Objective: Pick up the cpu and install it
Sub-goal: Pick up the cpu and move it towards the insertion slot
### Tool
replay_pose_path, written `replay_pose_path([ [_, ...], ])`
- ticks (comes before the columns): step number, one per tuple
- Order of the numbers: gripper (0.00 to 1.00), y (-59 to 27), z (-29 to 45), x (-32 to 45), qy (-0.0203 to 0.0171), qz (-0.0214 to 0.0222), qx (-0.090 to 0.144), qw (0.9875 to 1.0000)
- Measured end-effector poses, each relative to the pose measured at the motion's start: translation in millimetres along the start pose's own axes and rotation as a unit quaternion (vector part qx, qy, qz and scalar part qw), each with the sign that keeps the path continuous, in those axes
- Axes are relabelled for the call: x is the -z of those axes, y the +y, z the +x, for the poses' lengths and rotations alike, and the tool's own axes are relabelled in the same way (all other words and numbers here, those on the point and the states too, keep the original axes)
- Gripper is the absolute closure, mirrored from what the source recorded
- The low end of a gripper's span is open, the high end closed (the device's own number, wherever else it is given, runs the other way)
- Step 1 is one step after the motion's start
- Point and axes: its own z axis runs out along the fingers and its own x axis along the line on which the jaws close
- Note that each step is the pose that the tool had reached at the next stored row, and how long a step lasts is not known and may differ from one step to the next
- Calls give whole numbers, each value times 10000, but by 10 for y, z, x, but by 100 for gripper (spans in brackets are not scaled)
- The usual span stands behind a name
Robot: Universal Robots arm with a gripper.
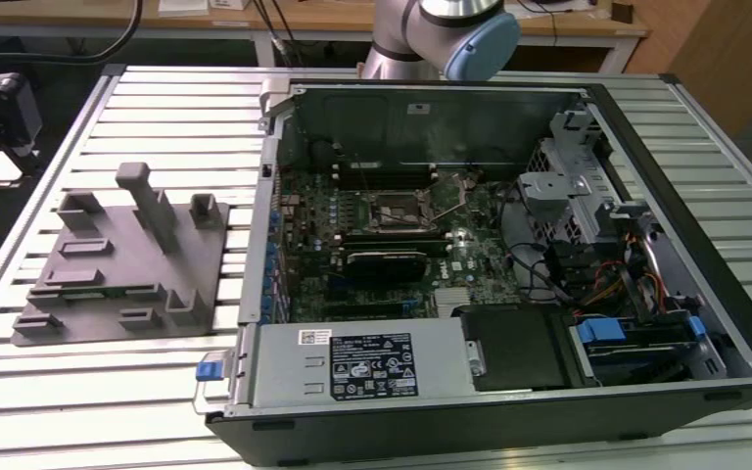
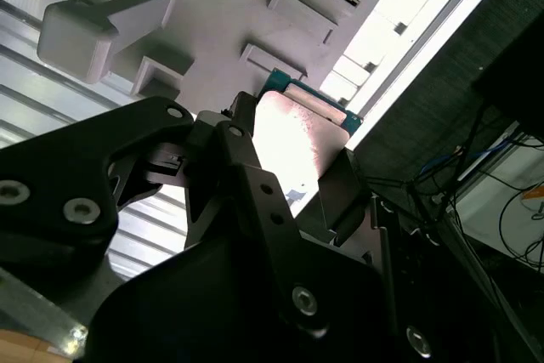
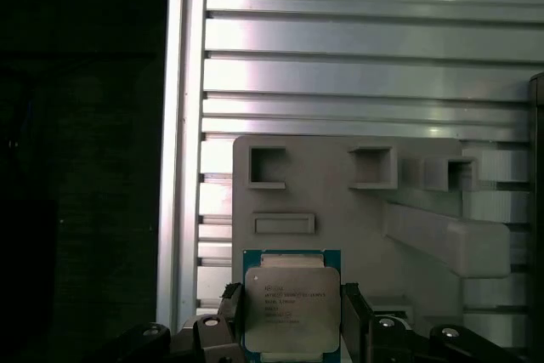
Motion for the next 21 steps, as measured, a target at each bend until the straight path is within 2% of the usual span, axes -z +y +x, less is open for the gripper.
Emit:
replay_pose_path([
  [21,46,11,-1,105,0,0,0,10000],
])
